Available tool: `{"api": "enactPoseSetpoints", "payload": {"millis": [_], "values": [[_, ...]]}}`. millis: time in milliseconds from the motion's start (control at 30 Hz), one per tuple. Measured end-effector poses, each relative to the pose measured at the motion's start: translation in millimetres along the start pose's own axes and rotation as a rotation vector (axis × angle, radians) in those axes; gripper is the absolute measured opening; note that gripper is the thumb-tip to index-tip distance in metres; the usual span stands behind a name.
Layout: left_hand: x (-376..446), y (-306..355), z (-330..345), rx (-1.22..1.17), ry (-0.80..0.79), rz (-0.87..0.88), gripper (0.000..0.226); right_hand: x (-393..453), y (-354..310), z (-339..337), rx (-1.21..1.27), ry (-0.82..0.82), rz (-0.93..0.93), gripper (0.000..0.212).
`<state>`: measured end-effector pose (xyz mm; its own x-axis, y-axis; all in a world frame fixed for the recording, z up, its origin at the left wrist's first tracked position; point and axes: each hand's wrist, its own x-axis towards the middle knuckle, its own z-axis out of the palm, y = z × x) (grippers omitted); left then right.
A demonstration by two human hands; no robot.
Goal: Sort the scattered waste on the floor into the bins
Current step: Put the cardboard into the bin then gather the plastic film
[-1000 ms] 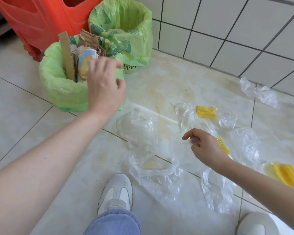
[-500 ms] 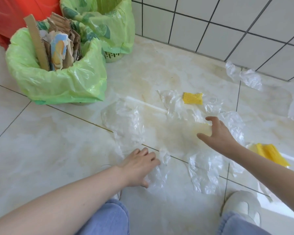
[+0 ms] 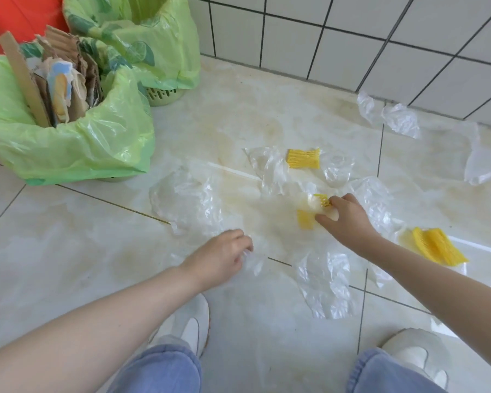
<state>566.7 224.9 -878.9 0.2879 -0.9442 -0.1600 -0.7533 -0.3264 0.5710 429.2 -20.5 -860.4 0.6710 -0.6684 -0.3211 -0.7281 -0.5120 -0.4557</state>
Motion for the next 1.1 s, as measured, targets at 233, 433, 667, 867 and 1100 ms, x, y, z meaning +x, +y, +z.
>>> {"api": "enactPoseSetpoints", "payload": {"millis": [233, 433, 667, 867, 1100], "values": [[36.7, -2.3, -44.6, -0.273, 0.385, -0.365, 0.02, -2.9, -2.8, -43.4, 0.473, 0.073, 0.047, 0.02], [52.4, -13.9, -46.9, -0.277, 0.447, -0.551, 0.014, -35.6, 16.7, -39.4, 0.304, -0.157, -0.108, 0.017], [44.7, -43.8, -45.9, 0.051, 0.308, -0.646, 0.008, -74.4, 30.4, 13.1, -0.371, -0.434, -0.571, 0.024], [31.5, -70.7, -26.0, 0.025, -0.064, -0.671, 0.023, -76.5, 36.9, 35.4, -0.583, -0.464, -0.673, 0.026], [28.2, -60.9, -19.7, 0.133, 0.06, -0.437, 0.028, -60.4, 44.6, 40.4, -0.516, -0.288, -0.662, 0.037]]}}
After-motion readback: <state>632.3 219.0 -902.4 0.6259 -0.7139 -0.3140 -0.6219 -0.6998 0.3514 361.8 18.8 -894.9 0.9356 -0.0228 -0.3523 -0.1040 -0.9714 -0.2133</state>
